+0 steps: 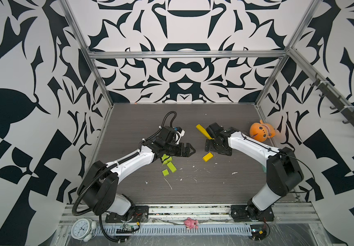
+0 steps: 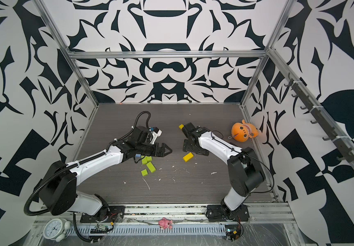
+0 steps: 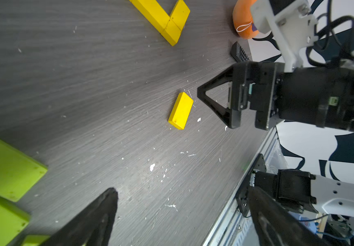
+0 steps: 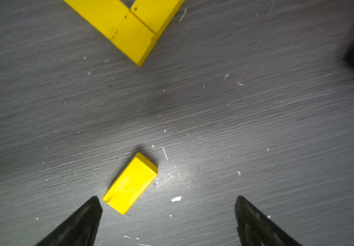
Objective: Assemble the letter v with building blocks
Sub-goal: Pick up the building block from the center of the board.
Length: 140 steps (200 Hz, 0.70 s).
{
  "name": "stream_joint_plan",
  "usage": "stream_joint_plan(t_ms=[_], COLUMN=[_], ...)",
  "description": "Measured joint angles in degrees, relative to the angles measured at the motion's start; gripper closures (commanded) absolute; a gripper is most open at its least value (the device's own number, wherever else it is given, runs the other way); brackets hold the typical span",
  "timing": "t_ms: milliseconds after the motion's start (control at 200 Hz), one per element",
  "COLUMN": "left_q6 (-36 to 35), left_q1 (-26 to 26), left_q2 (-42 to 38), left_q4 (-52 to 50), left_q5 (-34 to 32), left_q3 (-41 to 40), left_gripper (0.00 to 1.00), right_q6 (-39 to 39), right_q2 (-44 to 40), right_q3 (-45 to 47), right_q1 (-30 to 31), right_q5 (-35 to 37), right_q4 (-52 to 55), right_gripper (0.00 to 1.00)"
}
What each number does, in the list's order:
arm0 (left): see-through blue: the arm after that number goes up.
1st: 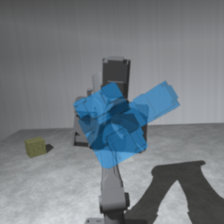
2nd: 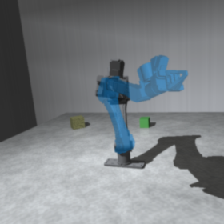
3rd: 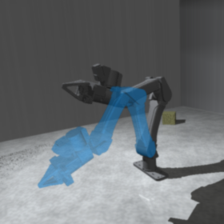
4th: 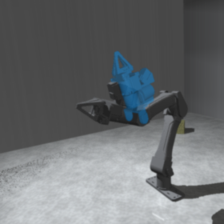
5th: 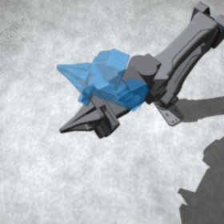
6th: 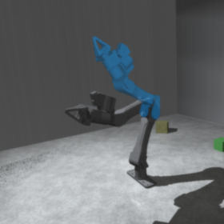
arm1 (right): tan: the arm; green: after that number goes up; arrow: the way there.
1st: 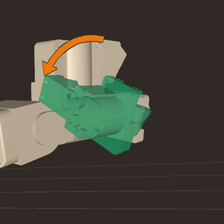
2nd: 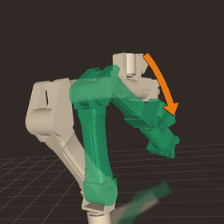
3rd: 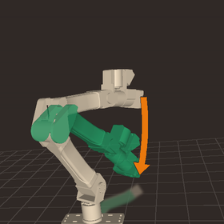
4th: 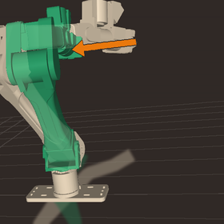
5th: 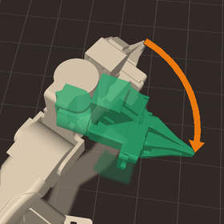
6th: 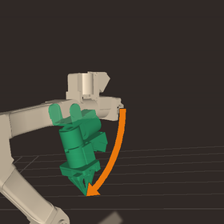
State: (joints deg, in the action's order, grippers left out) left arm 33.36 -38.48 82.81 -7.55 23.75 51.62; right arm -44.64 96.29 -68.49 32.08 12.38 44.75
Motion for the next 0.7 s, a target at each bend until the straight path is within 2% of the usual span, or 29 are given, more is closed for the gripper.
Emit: stream_joint_plan(t_ms=[230, 700], left_q6=[3.2, 3.4], left_q1=[0.7, 1.2], left_q2=[-4.6, -5.3], left_q4=[4.8, 7.5], left_q5=[2.1, 4.5], left_q3=[-5.9, -6.3], left_gripper=[0.01, 0.01], right_q6=[-8.2, -25.8], right_q2=[6.3, 6.3], right_q3=[-1.9, 1.6], right_q1=[3.5, 3.7], right_q5=[-0.1, -1.2], right_q4=[-1.1, -5.6], right_gripper=[0.17, 0.31])
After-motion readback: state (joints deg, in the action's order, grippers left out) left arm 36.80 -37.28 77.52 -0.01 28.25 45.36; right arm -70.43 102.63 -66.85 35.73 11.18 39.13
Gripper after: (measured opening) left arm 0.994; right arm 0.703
